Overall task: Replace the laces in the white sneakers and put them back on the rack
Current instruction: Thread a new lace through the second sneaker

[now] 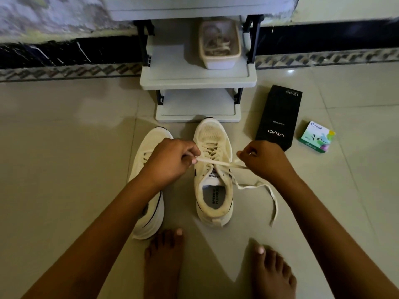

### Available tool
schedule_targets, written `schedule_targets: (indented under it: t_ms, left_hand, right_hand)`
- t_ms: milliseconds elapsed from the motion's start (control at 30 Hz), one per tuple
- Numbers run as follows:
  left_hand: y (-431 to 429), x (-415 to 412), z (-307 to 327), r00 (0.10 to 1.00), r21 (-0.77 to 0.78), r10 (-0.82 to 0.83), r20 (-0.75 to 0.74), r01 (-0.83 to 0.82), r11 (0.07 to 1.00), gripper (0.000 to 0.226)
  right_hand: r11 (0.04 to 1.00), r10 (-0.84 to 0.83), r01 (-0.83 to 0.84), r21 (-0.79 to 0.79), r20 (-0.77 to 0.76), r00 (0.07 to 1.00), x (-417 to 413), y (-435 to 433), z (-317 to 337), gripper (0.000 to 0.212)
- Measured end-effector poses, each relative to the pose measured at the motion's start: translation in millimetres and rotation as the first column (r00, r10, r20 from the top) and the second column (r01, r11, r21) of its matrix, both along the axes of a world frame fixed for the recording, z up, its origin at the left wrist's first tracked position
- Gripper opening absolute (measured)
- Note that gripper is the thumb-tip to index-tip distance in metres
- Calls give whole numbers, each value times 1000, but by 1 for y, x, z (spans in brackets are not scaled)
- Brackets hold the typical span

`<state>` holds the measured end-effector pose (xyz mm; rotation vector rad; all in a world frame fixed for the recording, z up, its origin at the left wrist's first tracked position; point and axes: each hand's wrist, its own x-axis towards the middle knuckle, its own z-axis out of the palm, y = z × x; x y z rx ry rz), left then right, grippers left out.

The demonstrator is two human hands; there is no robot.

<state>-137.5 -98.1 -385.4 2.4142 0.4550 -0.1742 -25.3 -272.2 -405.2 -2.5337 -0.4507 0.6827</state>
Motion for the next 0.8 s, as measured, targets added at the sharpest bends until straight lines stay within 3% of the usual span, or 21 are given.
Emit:
schedule_targets:
  t_ms: [100,167,233,300,367,567,700,800]
  left_hand:
    - [0,1,0,990,132,84,110,-98,986,7]
    - [0,1,-1,982,162,90,166,-117,980,9]
    - [-3,1,-2,985,136,36,168,-60,989,6]
    - [-8,3,-4,987,109,-31,160,13,994,9]
    - [-12,4,-7,984,99,-70,164,54,994,12]
    - [-21,3,-12,985,-88,15,174,1,996,15]
    - [-18,-4,-23,999,-87,40,10,-39,995,33]
    - [-27,-13,-34,997,-105,27,-73,-34,994,46]
  right_hand:
    - [980,128,-118,-159,54,990,-5,-2,-3,35]
    - [969,204,-189,-159,81,976,-8,-4,-2,42]
    - [969,225,-231,88,79,971,-12,-3,0,37]
    - [902,247,-220,370,-24,969,-18,2,2,28]
    - [867,265,-199,457,-85,960,-22,7,3,20]
    - [913,177,-127,388,-95,980,-23,2,-6,7]
    - [959,149,-134,251,-41,988,-25,-3,-14,14]
    - [955,183,-177,240,-6,983,-29,-2,-15,17]
